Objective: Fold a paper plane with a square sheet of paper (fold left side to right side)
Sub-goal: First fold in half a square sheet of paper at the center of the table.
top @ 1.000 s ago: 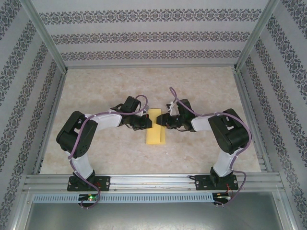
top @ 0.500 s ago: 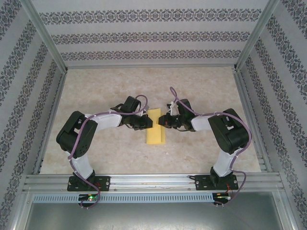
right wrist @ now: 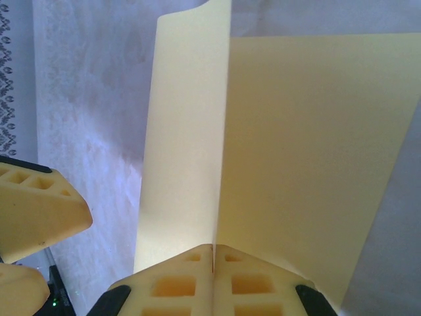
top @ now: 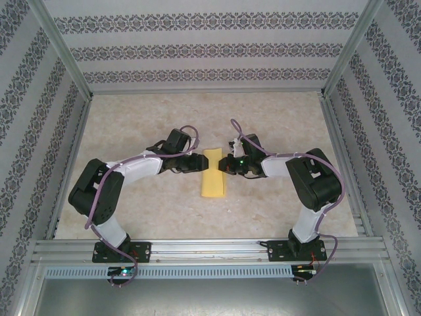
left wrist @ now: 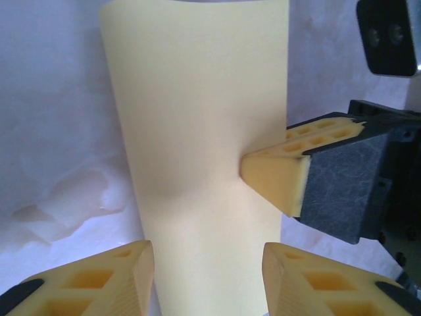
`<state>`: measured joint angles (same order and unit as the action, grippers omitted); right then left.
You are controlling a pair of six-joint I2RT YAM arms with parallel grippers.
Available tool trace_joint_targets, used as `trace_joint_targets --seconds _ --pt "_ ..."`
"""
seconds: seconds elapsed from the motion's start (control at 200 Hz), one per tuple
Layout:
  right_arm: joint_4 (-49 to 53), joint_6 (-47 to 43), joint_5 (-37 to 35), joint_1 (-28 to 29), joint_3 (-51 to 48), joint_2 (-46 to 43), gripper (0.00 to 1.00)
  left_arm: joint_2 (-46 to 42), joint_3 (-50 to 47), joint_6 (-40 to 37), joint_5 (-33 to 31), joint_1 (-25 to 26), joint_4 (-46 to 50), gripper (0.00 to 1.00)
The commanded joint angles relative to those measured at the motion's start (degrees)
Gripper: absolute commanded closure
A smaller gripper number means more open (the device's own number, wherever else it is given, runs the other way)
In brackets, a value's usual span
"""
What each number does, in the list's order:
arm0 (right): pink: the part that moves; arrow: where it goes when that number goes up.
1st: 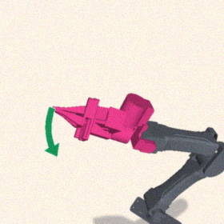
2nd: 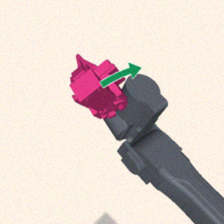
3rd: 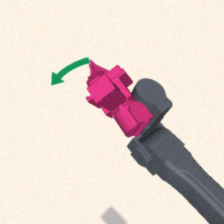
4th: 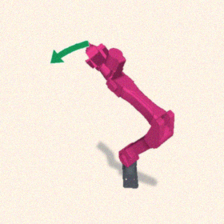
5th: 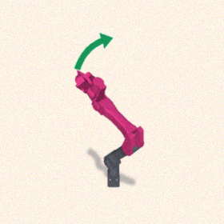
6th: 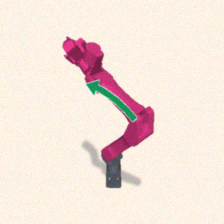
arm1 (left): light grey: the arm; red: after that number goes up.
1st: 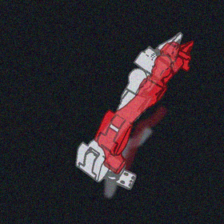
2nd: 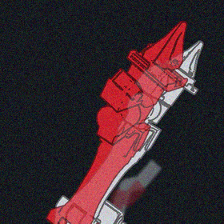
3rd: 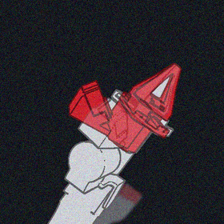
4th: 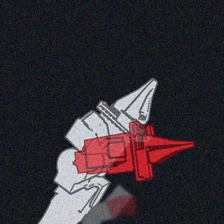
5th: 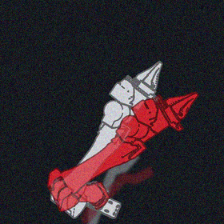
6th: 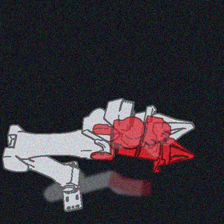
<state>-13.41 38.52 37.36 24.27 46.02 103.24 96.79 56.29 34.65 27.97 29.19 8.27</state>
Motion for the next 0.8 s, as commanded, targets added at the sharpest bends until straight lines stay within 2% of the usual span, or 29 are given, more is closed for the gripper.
trace_joint_targets --seconds 0.0,0.375,0.794 --pt "2.05 -1.76 -1.81 0.95 1.35 0.55 0.95 1.21 1.74 -1.26 -1.58 0.49 3.24 0.51" --pt "3.42 -2.09 -3.29 1.21 1.79 0.73 0.95 6.36 3.99 -0.97 0.47 1.26 2.28 0.48" --pt "5.32 -2.75 -4.96 1.39 2.06 0.79 0.94 11.29 5.84 -0.95 0.57 2.79 2.19 0.53"
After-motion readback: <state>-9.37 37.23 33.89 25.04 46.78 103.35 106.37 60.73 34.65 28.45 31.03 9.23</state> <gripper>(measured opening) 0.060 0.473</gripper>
